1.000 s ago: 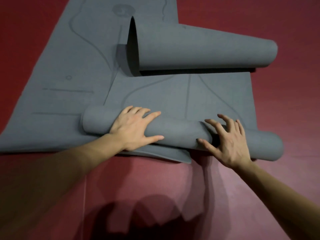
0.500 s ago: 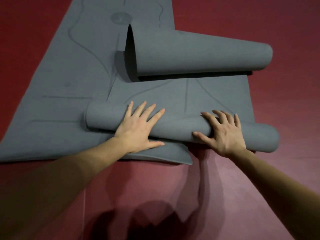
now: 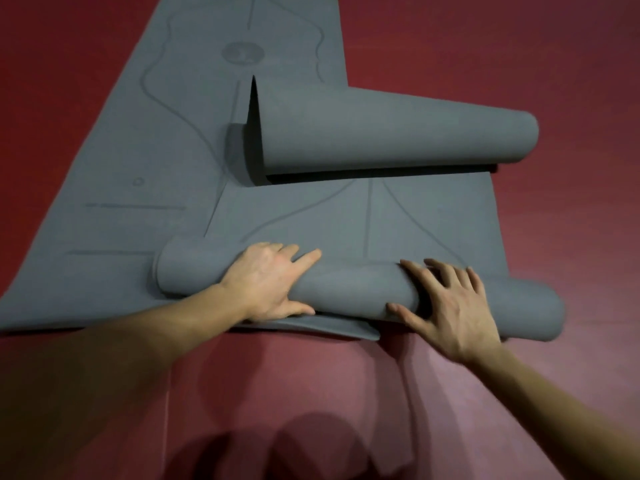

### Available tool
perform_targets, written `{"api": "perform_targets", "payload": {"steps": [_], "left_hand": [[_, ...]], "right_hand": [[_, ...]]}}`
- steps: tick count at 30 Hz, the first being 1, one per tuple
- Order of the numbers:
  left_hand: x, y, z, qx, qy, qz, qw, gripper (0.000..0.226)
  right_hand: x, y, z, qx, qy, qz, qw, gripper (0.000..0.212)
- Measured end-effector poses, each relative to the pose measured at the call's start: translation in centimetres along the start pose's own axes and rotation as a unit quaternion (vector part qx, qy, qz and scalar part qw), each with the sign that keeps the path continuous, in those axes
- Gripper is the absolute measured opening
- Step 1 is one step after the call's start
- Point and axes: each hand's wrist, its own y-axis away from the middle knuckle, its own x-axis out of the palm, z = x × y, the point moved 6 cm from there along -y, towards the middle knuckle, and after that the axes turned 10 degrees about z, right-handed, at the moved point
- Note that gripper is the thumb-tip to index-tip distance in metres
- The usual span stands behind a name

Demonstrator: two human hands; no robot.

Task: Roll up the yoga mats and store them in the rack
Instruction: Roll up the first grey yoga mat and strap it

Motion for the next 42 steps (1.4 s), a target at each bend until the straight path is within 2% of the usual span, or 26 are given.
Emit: {"api": "perform_targets", "payload": {"steps": [6,8,12,14,18,22,26,28,31,34,39,42], "left_hand": [[0.6,2.5,-2.0,0.005,0.038,0.010,0.999,0.100],[1.1,2.7,-1.8,-0.017,0.079,0.026,0.996,0.104],[0.0,2.8,-1.7,-0.065,0.084,-0.036,0.994,0.097],[0.2,2.2,-1.8,-0.075,0.103,-0.013,0.992,0.097],[-0.2,-0.2,-0.8,-0.106,0.120,-0.017,0.987,0.099],[-0.2,-1.6,0.3,-0.092,0.120,-0.003,0.988,0.102],[-0.6,-0.8,-0.2,-0.108,0.124,-0.091,0.982,0.086],[-0.6,-0.5,-0.3,-0.106,0.135,-0.110,0.979,0.082],[-0.3,-0.8,-0.1,-0.103,0.121,-0.077,0.984,0.093],[-0.2,-1.4,0.6,-0.089,0.086,-0.044,0.991,0.104],[-0.9,-3.2,2.0,-0.059,0.069,0.008,0.996,0.120],[-1.6,-3.8,2.3,-0.051,0.059,0.014,0.997,0.121]], "right_hand": [[1.8,4.9,1.2,-0.014,0.004,-0.028,0.999,0.066],[1.8,3.8,1.1,0.005,0.018,-0.016,1.000,0.068],[1.0,-0.1,0.4,0.050,0.017,-0.001,0.999,0.074],[0.5,-1.6,0.1,0.064,0.004,0.005,0.998,0.075],[0.3,-1.3,0.5,0.030,-0.018,-0.010,0.999,0.071],[1.5,0.0,2.0,0.007,0.040,-0.003,0.999,0.082],[1.1,-1.9,1.4,0.021,0.043,0.004,0.999,0.081],[0.8,-3.5,0.8,0.035,0.027,0.019,0.999,0.082],[0.0,-4.9,0.4,0.038,-0.025,0.010,0.999,0.076],[-0.6,-4.3,0.7,-0.016,-0.104,-0.052,0.993,0.066],[0.5,-4.5,1.1,-0.027,-0.011,0.002,1.000,0.089],[-0.1,-4.7,1.1,-0.033,0.010,-0.002,0.999,0.090]]}}
